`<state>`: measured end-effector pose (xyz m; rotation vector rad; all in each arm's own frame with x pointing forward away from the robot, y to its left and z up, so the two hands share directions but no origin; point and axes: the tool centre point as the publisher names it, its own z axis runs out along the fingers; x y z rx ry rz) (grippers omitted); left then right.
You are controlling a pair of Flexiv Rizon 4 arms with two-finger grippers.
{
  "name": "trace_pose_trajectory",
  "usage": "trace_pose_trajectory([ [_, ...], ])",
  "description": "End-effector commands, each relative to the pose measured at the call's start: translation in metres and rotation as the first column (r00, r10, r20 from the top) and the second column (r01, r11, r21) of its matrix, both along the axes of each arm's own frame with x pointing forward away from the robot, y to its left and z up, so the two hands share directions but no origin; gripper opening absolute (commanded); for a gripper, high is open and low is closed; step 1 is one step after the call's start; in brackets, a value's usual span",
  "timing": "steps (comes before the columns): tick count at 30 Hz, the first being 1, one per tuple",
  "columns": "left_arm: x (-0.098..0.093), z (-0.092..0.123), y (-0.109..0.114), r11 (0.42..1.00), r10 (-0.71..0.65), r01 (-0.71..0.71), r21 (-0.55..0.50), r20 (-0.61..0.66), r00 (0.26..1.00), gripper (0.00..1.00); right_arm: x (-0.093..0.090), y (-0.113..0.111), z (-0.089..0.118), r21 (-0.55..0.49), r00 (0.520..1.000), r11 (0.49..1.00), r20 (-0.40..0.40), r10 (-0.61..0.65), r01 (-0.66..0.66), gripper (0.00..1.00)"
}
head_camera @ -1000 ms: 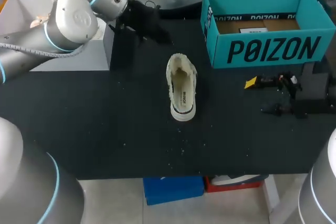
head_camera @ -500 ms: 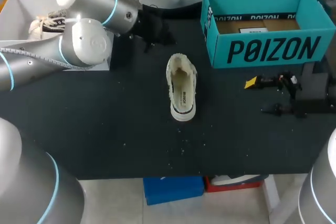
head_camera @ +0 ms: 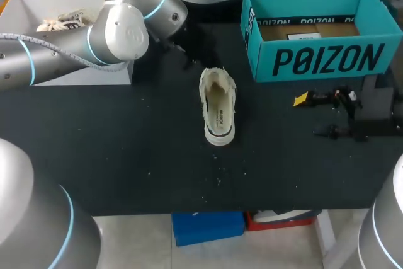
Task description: Take the shoe out of the shoebox, open the shoe tongue, remove and reinsert the insole, then place the shoe into the shoebox
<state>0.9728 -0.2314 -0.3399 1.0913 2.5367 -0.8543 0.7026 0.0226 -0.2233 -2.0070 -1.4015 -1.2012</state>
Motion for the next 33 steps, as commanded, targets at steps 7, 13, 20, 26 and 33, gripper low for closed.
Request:
trace_pose_trajectory([
  [7,-0.038,-0.023,0.004,0.997,-0.061,0.063,0.038,-0.061,0.996,0.00,0.000,0.000,0.001,-0.002,1.000,1.000,-0.001,0.000,0.000,1.00],
  [13,-0.050,-0.026,-0.005,0.993,-0.105,0.109,0.050,-0.070,0.992,0.00,0.000,0.000,0.001,-0.002,1.000,1.000,-0.001,0.000,0.000,1.00],
  [20,-0.055,0.008,0.009,0.994,-0.075,0.083,0.077,-0.101,0.992,0.00,0.000,0.000,0.001,-0.002,1.000,1.000,-0.001,0.000,0.000,1.00],
  [26,-0.075,0.045,0.038,0.994,0.056,-0.035,0.099,-0.210,0.976,0.26,0.000,0.000,0.001,-0.002,1.000,1.000,-0.001,0.000,0.000,1.00],
  [33,-0.091,0.070,0.078,0.967,0.256,-0.249,0.061,-0.273,0.927,1.00,0.000,0.000,0.001,-0.002,1.000,1.000,-0.001,0.000,0.000,1.00],
])
